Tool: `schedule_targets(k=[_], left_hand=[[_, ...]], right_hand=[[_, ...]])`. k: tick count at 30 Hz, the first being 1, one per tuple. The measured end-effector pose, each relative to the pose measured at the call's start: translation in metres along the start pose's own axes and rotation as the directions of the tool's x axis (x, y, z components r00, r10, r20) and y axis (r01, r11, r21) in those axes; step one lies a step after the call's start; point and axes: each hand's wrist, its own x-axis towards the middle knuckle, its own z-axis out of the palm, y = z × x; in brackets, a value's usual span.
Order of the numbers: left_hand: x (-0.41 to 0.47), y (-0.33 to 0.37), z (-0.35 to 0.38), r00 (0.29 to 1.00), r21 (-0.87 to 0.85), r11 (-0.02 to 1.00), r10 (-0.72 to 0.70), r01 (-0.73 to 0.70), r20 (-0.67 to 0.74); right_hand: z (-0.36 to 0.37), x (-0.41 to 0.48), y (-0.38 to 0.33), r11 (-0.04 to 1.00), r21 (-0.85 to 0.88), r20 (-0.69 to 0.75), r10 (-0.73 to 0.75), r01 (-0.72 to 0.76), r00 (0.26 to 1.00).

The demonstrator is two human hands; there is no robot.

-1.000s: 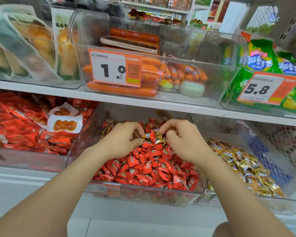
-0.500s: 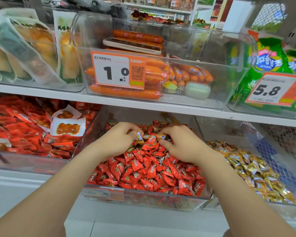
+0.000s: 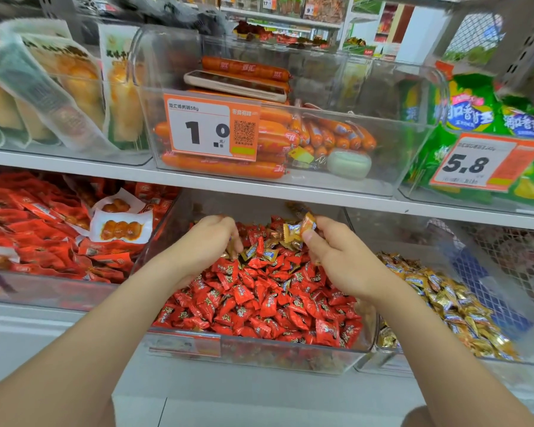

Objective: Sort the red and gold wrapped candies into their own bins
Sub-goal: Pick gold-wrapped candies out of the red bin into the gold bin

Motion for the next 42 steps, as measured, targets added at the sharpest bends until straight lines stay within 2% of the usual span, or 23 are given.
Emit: schedule_targets(k=[3, 6, 8, 11, 13, 15, 18, 22, 25, 28, 31, 33, 36, 38, 40, 41, 42], left_hand=[[-0.001, -0.003, 0.003, 0.997, 0.144, 0.987, 0.069, -0.065, -0.022], [0.002, -0.007, 0.009, 0.987, 0.262, 0.952, 0.163, -0.157, 0.000], [0.004, -0.007, 0.011, 0.981, 0.376, 0.908, 0.196, -0.187, 0.015], [0.005, -0.007, 0.014, 0.972, 0.468, 0.852, 0.199, -0.233, 0.121], [0.003, -0.006, 0.017, 0.969, 0.480, 0.842, 0.204, -0.246, 0.138], [0.003, -0.004, 0.018, 0.971, 0.471, 0.850, 0.201, -0.237, 0.127], [0.000, -0.002, 0.019, 0.971, 0.493, 0.837, 0.191, -0.237, 0.142], [-0.006, 0.001, 0.019, 0.974, 0.498, 0.838, 0.200, -0.224, 0.101], [-0.009, 0.006, 0.021, 0.971, 0.457, 0.858, 0.223, -0.235, 0.081], [-0.008, 0.009, 0.022, 0.964, 0.406, 0.882, 0.267, -0.241, -0.008], [-0.005, 0.009, 0.025, 0.951, 0.439, 0.872, 0.289, -0.215, -0.107], [-0.001, 0.008, 0.026, 0.928, 0.473, 0.842, 0.353, -0.259, -0.121], [0.004, 0.008, 0.027, 0.869, 0.454, 0.787, 0.492, -0.418, -0.053], [0.006, 0.012, 0.028, 0.822, 0.475, 0.706, 0.566, -0.526, 0.069], [0.006, 0.013, 0.031, 0.810, 0.530, 0.640, 0.559, -0.557, 0.177], [0.004, 0.015, 0.032, 0.821, 0.563, 0.624, 0.536, -0.542, 0.195], [0.005, 0.016, 0.034, 0.833, 0.595, 0.613, 0.519, -0.519, 0.192]], right_hand=[[-0.001, -0.002, -0.006, 0.978, 0.191, -0.016, 0.089, -0.084, 0.996], [-0.005, -0.006, -0.016, 0.961, 0.235, -0.076, 0.169, -0.147, 0.983], [-0.006, -0.008, -0.017, 0.939, 0.266, -0.062, 0.245, -0.220, 0.968], [-0.005, -0.008, -0.017, 0.847, 0.412, 0.006, 0.367, -0.336, 0.930], [-0.006, -0.008, -0.016, 0.766, 0.527, 0.075, 0.389, -0.368, 0.918], [-0.005, -0.007, -0.014, 0.741, 0.539, 0.114, 0.409, -0.402, 0.906], [-0.003, -0.008, -0.017, 0.790, 0.416, 0.041, 0.478, -0.450, 0.878], [0.000, -0.010, -0.022, 0.917, 0.242, -0.067, 0.342, -0.317, 0.938], [0.000, -0.012, -0.020, 0.920, 0.302, -0.043, 0.273, -0.248, 0.961], [-0.002, -0.010, -0.016, 0.939, 0.246, -0.008, 0.250, -0.240, 0.968], [-0.001, -0.011, -0.015, 0.938, 0.266, 0.027, 0.223, -0.222, 0.974], [-0.002, -0.011, -0.017, 0.932, 0.296, 0.012, 0.215, -0.209, 0.977], [-0.002, -0.013, -0.019, 0.939, 0.280, -0.008, 0.212, -0.202, 0.977], [-0.001, -0.014, -0.021, 0.945, 0.282, -0.007, 0.176, -0.167, 0.984], [0.001, -0.012, -0.019, 0.941, 0.320, -0.011, 0.116, -0.107, 0.993], [0.002, -0.009, -0.014, 0.958, 0.278, -0.017, 0.076, -0.068, 0.997], [0.002, -0.007, -0.010, 0.986, 0.163, -0.026, 0.028, -0.024, 0.999]])
